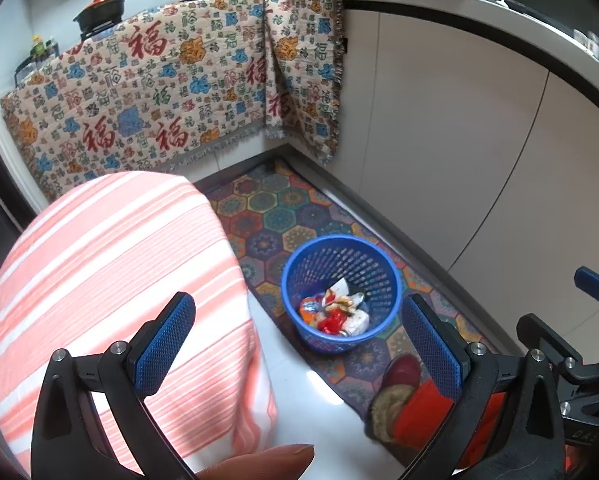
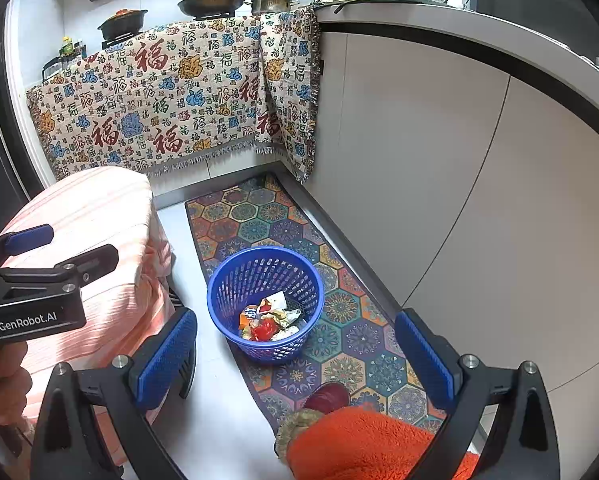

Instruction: Collect trash

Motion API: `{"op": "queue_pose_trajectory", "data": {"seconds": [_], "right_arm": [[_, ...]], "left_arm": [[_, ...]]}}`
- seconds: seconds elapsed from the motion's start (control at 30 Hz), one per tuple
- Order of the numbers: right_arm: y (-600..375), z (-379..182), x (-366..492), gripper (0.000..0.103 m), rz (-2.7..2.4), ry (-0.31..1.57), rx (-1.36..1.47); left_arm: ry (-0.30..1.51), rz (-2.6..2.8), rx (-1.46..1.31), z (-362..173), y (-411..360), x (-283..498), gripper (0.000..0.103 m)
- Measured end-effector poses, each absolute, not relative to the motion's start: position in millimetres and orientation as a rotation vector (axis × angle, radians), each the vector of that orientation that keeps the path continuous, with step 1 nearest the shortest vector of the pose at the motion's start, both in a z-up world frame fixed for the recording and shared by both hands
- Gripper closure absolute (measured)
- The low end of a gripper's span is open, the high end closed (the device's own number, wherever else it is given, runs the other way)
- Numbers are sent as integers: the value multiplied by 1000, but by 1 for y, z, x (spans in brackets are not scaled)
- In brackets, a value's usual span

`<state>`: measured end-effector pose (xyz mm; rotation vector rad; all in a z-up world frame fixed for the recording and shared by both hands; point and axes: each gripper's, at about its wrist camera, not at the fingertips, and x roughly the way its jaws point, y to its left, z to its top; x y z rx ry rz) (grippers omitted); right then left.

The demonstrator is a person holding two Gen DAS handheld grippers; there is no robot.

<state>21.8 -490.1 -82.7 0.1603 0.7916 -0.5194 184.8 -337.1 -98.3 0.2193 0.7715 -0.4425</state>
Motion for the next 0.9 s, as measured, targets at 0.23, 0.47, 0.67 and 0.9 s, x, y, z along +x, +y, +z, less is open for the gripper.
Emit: {"op": "queue_pose_trajectory", "data": {"seconds": [0.23,0.47,0.67,0.9], "right_arm": [[-494,-83,23,2,-518,795,158],[-493,-82,23,2,-521,795,157],[-493,-84,24,2,-520,797,155],[-493,-88,23,2,-526,800,157]], "left_arm": [[773,-441,219,-99,-338,185,1],[776,-443,219,-100,-338,185,1],[776,-446,220,-102,-341,185,1],[768,-450,205,-103,-339,183,1]]}}
